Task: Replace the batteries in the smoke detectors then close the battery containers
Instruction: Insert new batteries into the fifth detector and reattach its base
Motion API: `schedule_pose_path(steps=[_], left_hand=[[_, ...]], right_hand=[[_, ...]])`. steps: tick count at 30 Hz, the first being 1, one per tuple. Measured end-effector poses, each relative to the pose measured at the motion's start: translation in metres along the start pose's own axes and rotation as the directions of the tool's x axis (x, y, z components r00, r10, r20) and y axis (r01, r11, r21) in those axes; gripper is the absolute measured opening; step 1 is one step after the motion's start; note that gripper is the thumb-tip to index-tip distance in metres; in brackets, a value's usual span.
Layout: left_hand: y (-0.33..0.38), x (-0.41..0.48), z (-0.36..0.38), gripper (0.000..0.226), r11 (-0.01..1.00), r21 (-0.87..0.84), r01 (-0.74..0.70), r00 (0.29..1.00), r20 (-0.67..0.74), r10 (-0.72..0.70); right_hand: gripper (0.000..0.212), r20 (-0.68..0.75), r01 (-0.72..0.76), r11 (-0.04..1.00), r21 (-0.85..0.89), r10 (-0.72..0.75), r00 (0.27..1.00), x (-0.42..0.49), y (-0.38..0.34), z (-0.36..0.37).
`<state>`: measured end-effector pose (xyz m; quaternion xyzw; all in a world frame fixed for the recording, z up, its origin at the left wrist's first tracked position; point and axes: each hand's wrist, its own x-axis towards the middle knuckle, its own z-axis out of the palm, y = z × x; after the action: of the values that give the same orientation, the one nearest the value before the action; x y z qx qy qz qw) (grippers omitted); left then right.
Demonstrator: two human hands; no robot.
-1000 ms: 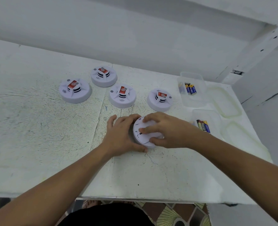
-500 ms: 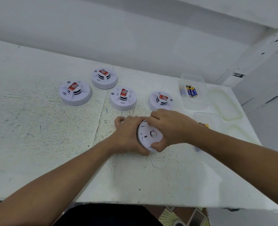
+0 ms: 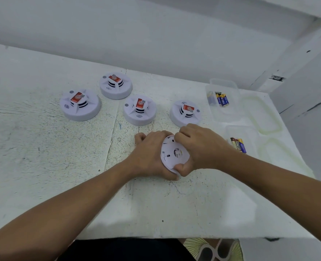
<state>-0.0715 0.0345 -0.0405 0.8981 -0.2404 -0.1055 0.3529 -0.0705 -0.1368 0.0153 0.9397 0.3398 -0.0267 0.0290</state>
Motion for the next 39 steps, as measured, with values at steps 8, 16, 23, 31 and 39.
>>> schedule_pose_path(steps=[8,16,23,31,39], left_hand=[[0.002,-0.003,0.005,0.079,0.999,-0.053,0.009,1.000,-0.019,-0.010],[0.006,-0.005,0.007,0.080,0.998,-0.054,-0.012,0.999,-0.045,0.010],[0.007,-0.005,0.007,0.078,0.999,-0.030,-0.020,0.998,-0.062,0.018],[0.007,-0.008,0.012,0.075,1.000,-0.023,0.007,0.996,-0.089,-0.009],[0.015,-0.008,-0.006,0.073,0.974,-0.159,0.162,0.987,0.049,-0.156]], right_hand=[[0.063,-0.044,0.010,1.000,0.028,-0.008,0.999,-0.004,0.005,0.004],[0.065,-0.053,-0.006,0.998,0.064,0.010,0.999,-0.005,0.006,0.007],[0.064,-0.107,-0.014,0.996,0.089,0.023,0.994,-0.006,0.004,0.009],[0.065,-0.158,-0.013,0.991,0.134,0.034,0.987,-0.008,0.003,0.012],[0.051,0.019,-0.306,0.749,0.588,0.366,0.931,-0.030,0.002,0.010]])
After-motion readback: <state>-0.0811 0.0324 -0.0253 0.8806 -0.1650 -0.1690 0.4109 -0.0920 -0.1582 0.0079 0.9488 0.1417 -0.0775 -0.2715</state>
